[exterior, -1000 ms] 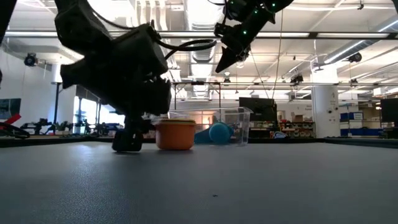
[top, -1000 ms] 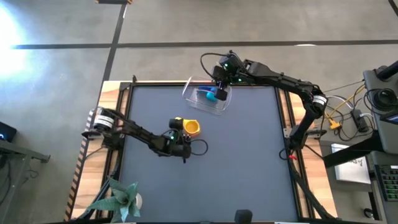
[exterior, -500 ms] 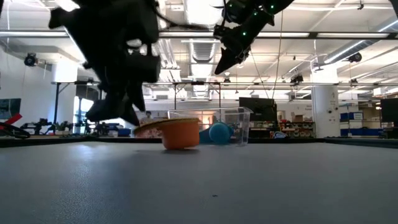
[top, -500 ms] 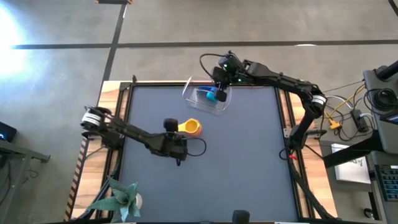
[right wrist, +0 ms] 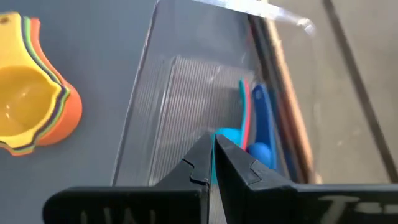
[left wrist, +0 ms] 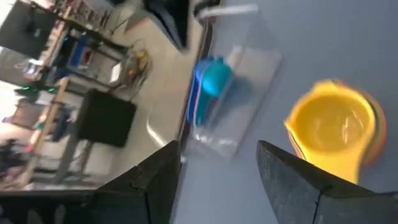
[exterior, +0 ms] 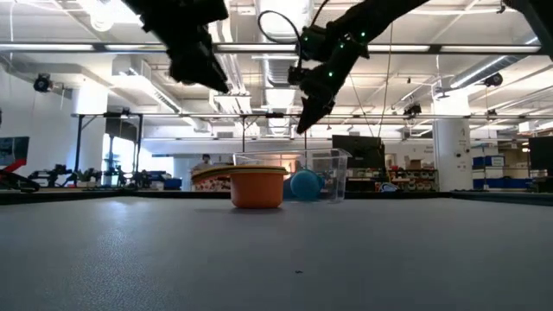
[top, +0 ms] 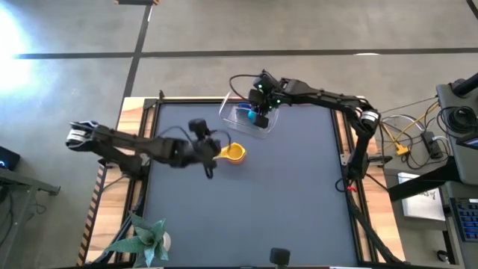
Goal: Nest measuring cups in basket
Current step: Stack the red and light blue measuring cups on top of the yellow measuring cup
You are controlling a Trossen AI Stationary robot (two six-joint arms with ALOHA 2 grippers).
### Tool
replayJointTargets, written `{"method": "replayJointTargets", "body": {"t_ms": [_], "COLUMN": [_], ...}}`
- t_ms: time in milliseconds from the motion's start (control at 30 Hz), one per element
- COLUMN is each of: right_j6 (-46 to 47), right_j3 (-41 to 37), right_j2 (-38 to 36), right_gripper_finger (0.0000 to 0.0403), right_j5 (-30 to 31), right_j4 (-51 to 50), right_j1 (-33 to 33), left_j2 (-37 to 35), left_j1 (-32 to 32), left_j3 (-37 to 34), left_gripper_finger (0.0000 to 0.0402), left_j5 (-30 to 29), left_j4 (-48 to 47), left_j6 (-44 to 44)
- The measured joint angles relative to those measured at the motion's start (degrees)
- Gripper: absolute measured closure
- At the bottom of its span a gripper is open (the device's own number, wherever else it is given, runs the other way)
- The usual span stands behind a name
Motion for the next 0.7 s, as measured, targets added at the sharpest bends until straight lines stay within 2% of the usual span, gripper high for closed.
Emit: {"method": "replayJointTargets", "body": {"t_ms": [200,300,367,467,700], "right_j6": [-0.76,-0.83,-0.88,-0.87,-0.90], "right_j3": [-0.04,-0.04,-0.07,-0.07,-0.05], "right_j2": [4.61,5.86,5.96,5.35,3.11], "right_gripper_finger": [0.0394,0.0394,0.0394,0.0394,0.0394], "right_j5": [0.41,0.48,0.51,0.65,0.50], "right_j4": [-0.23,-0.45,-1.21,-1.20,-0.70], "right_j1": [-0.53,-1.48,-2.10,-2.68,-2.99], "left_j2": [-0.32,1.69,3.13,4.66,11.68], "left_j1": [13.49,19.76,23.26,28.17,35.07], "left_j3": [0.00,0.00,0.00,0.16,7.42], "left_gripper_finger": [0.0207,0.0208,0.0210,0.0214,0.0217], "left_j5": [21.14,28.97,31.65,32.74,37.32], "left_j4": [10.25,13.95,14.93,15.76,7.04], "left_j6": [3.84,3.93,3.52,-1.53,-8.58]}}
